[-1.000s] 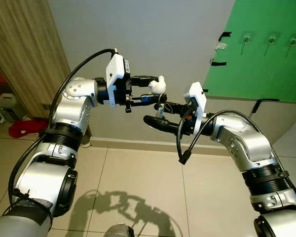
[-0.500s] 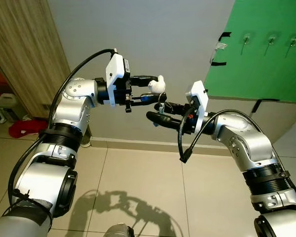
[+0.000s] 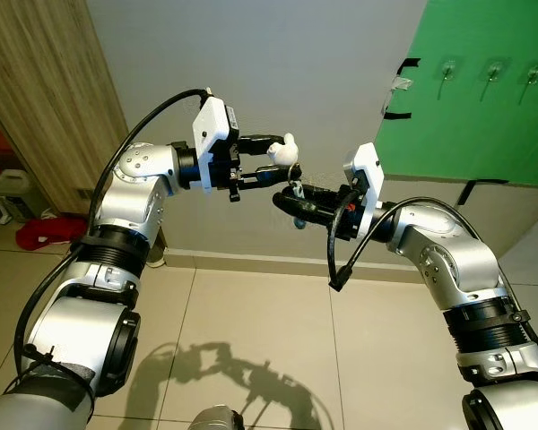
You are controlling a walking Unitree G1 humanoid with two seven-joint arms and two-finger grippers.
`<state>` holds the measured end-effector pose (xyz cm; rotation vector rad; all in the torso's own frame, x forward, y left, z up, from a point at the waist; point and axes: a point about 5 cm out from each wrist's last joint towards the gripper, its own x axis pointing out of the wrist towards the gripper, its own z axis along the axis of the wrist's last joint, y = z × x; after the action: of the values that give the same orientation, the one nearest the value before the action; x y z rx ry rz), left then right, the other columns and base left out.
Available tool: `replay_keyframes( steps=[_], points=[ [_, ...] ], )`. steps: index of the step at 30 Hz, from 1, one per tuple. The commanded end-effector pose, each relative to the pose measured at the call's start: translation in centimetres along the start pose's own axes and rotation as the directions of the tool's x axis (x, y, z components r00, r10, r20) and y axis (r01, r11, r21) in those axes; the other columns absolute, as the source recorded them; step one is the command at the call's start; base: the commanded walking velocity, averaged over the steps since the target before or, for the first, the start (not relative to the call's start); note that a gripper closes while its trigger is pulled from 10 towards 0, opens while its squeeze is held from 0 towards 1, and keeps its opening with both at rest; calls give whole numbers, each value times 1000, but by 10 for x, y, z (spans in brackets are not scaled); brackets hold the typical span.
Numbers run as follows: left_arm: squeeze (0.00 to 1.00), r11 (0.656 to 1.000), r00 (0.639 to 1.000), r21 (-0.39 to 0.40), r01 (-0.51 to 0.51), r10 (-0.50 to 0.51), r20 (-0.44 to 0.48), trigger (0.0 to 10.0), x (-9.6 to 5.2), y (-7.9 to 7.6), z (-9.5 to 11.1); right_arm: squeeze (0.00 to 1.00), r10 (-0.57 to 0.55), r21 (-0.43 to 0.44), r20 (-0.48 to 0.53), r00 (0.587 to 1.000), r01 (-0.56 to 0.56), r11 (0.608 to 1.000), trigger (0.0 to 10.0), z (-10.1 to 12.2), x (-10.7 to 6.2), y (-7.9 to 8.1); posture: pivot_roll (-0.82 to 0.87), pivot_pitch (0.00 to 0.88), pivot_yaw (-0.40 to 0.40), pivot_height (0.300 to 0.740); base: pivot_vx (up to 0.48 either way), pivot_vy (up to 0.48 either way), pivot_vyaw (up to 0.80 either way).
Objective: Hang keys on a hook
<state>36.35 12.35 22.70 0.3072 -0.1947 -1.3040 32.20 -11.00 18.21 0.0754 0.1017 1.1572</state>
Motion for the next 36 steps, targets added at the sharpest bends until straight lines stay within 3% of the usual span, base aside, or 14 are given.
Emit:
replay_keyframes(
  steps=[1,2,7,11,15,18,24,25,26,32,33,34,35,36],
  points=[
    [0,1000,999,-6,10,-11,-40,10000,-1,-2,-5,0,-4,-23,23,1000,4,1000,0,9,0,-1,13,0,16,740,0,0,0],
    [1000,1000,997,-20,15,-16,-69,10000,-2,-3,-9,0,-3,-21,23,1000,4,1000,0,8,0,0,13,0,15,740,0,0,0],
    [1000,995,984,-28,96,-99,-147,10000,-6,-12,-20,0,2,-16,22,1000,-2,1000,0,7,1,1,14,0,13,740,0,0,0],
    [1000,981,954,-68,184,-195,-227,10000,-18,-18,-27,0,4,-14,24,1000,-4,1000,0,7,1,1,15,0,13,740,0,0,0],
    [1000,977,941,-72,202,-214,-260,10000,-24,-18,-27,0,4,-14,24,1000,-4,1000,0,6,1,1,17,0,13,740,0,0,0],
    [1000,981,930,-52,184,-191,-313,10000,-35,-15,-28,0,-1,-13,29,1000,1,1000,0,6,1,1,17,0,18,740,0,0,0],
    [1000,997,969,-60,-38,22,-246,10000,-54,-4,-27,0,-9,4,46,999,9,1000,0,4,1,3,18,0,23,740,0,0,0],
    [1000,997,969,-60,-38,22,-246,10000,-54,-4,-27,0,-9,4,46,999,9,1000,0,4,1,3,18,0,23,740,0,0,0],
    [0,996,971,-76,-55,36,-238,10000,-56,-4,-28,0,-10,6,47,999,9,1000,0,3,1,4,21,0,24,740,0,0,0],
    [0,966,971,-149,-211,190,-145,10000,-60,-4,-32,0,-21,16,62,998,20,1000,0,2,1,4,28,0,28,740,0,0,0],
    [0,907,936,-230,-352,341,-87,10000,-60,0,-35,0,-33,21,77,997,31,999,0,3,2,4,30,0,29,740,0,0,0],
    [0,869,911,-276,-411,406,-78,10000,-60,0,-40,0,-46,26,92,995,44,999,0,3,3,4,31,0,28,740,0,0,0],
    [0,801,859,-322,-504,503,-95,10000,-60,-3,-51,0,-68,37,116,991,64,997,0,4,4,4,33,0,28,740,0,0,0],
    [0,801,859,-322,-504,503,-95,10000,-60,-3,-51,0,-68,37,116,991,64,997,0,4,4,4,33,0,28,740,0,0,0]
  ],
)
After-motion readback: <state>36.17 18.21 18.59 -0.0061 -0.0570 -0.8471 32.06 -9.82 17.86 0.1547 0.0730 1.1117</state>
